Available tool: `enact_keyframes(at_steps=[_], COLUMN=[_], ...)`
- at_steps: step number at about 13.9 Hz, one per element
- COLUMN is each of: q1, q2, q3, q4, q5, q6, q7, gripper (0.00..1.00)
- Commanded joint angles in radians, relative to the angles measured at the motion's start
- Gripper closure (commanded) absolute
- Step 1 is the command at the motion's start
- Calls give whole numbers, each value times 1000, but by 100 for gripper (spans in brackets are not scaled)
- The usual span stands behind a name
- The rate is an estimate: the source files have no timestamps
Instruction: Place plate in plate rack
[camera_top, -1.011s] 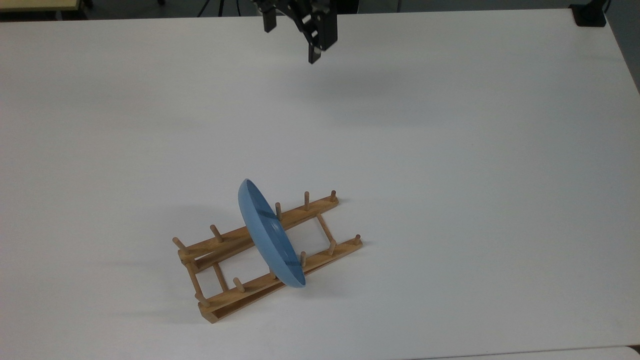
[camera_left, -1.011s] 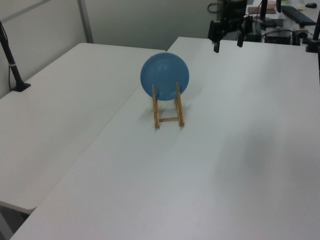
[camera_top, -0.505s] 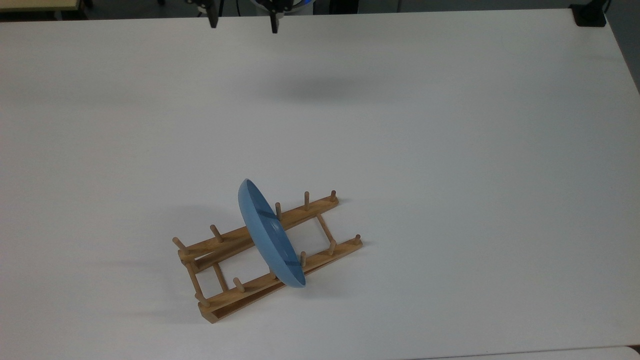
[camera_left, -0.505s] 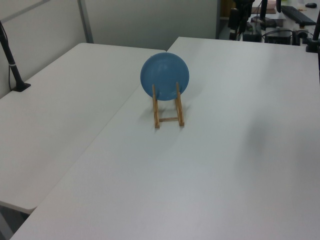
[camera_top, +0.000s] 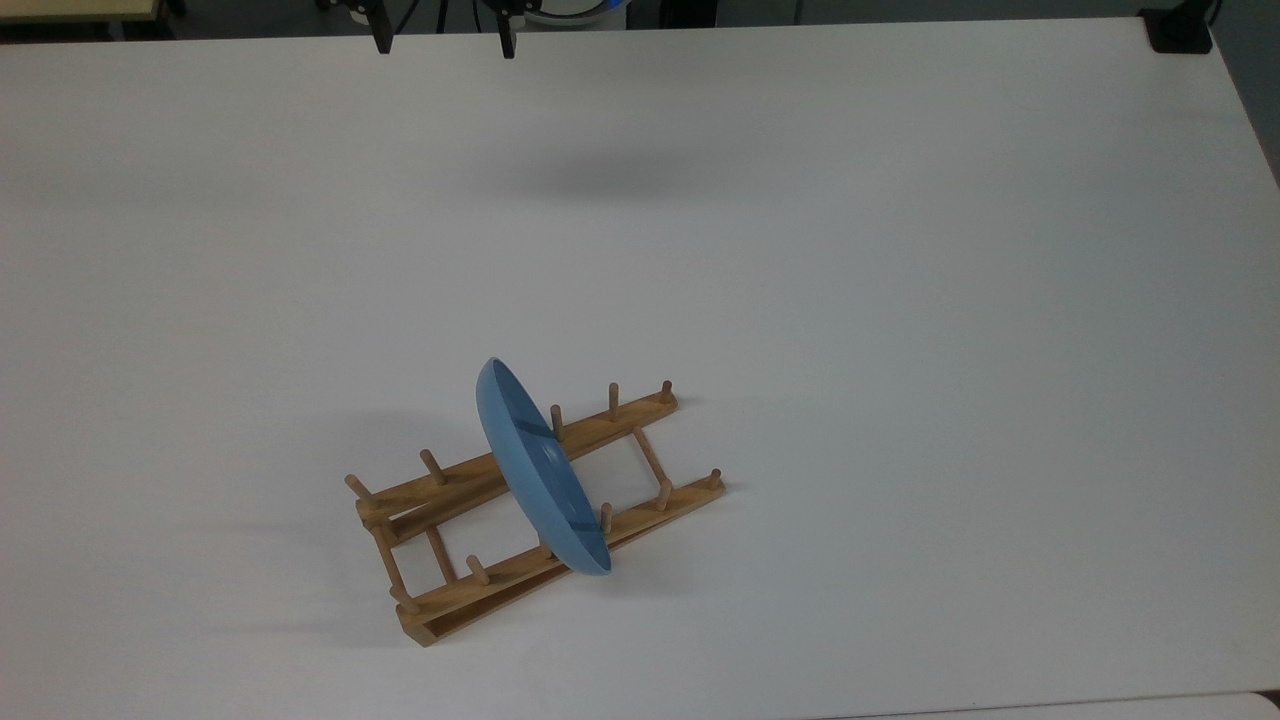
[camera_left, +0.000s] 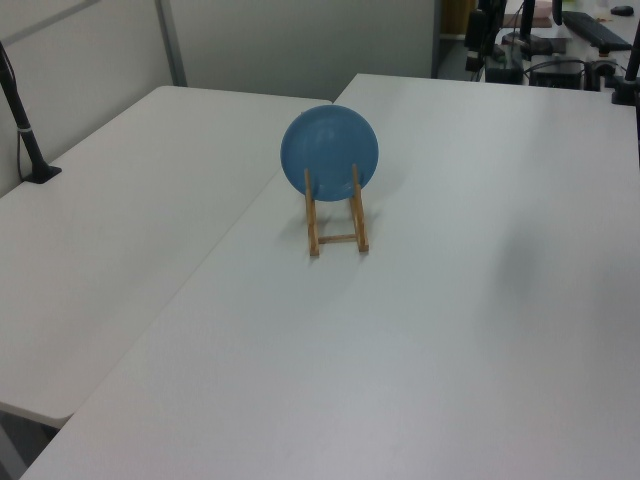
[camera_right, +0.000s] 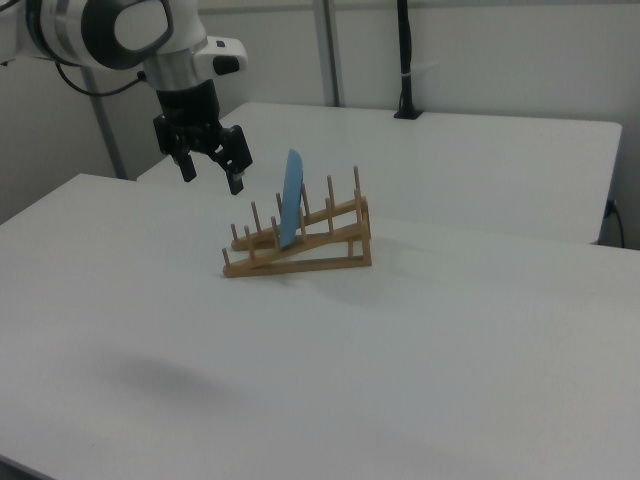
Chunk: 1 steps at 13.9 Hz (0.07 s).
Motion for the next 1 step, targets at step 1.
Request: enact_keyframes(at_steps=[1], q1=[5], q2=[-20], q3=[-5], q4=[-10], q5=[24], q6=[-13], q7=[-17], gripper=[0])
